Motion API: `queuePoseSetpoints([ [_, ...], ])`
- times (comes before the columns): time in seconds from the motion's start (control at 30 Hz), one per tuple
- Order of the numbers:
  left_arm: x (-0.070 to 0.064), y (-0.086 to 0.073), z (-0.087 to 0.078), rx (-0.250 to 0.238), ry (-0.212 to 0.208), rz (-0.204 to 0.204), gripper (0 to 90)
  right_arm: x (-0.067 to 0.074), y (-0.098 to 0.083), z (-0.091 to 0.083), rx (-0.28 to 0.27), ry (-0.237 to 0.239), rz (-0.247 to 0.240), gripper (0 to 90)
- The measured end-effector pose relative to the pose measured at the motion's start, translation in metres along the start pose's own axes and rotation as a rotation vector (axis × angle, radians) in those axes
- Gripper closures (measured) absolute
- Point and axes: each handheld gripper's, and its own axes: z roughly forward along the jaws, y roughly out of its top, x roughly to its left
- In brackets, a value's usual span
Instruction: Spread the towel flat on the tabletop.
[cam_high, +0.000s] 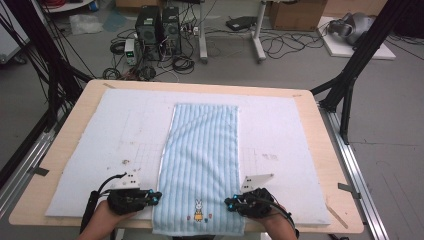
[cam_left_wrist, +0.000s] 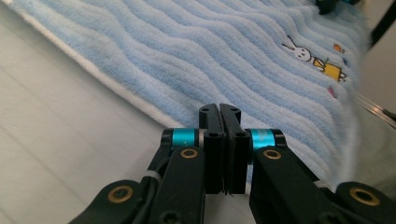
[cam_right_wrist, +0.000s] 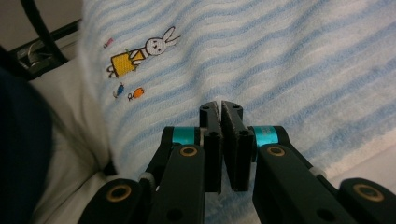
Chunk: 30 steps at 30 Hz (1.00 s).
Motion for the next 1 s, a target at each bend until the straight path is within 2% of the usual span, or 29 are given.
queuePoseSetpoints([
  [0.1,-0.009,-0.004,-0.004,0.012,-0.031,0.021,87.5,0.007,-0.006,-0.005,0.013,0.020,-0.005,86.7],
  [0.13,-0.010,-0.004,-0.005,0.003,-0.037,0.022,86.6,0.009,-0.007,-0.006,0.016,0.031,-0.001,86.0],
  [0.17,-0.010,-0.003,-0.005,-0.012,-0.035,0.011,79.9,0.010,-0.008,-0.007,0.008,0.029,0.000,83.6],
  [0.2,-0.008,-0.002,-0.006,-0.031,-0.019,-0.011,69.6,0.010,-0.007,-0.009,-0.006,0.025,0.012,80.8],
  [0.23,-0.005,0.000,-0.007,-0.055,-0.002,-0.023,61.9,0.008,-0.006,-0.010,-0.030,0.021,0.023,74.7],
  [0.3,0.004,0.006,-0.008,-0.096,0.034,-0.042,55.6,0.002,-0.002,-0.013,-0.092,-0.014,0.070,66.0],
  [0.37,0.014,0.014,-0.010,-0.135,0.070,-0.061,53.4,-0.005,0.006,-0.013,-0.133,-0.084,0.105,60.8],
  [0.47,0.032,0.026,-0.009,-0.174,0.107,-0.090,53.5,-0.016,0.017,-0.006,-0.144,-0.170,0.109,57.5],
  [0.53,0.044,0.035,-0.006,-0.192,0.126,-0.105,53.4,-0.026,0.024,0.003,-0.129,-0.197,0.106,57.5],
  [0.67,0.066,0.050,-0.001,-0.221,0.159,-0.135,52.8,-0.040,0.033,0.018,-0.088,-0.239,0.107,60.0],
  [0.77,0.079,0.060,0.001,-0.241,0.176,-0.155,52.8,-0.044,0.034,0.022,-0.056,-0.249,0.091,66.6],
  [0.87,0.090,0.066,0.005,-0.253,0.193,-0.165,52.3,-0.047,0.034,0.021,-0.046,-0.238,0.096,76.3],
  [0.93,0.097,0.070,0.008,-0.251,0.213,-0.162,51.3,-0.048,0.033,0.020,-0.037,-0.208,0.084,86.3],
  [1.0,0.103,0.072,0.010,-0.256,0.227,-0.167,50.4,-0.046,0.033,0.018,-0.019,-0.193,0.058,87.6],
])
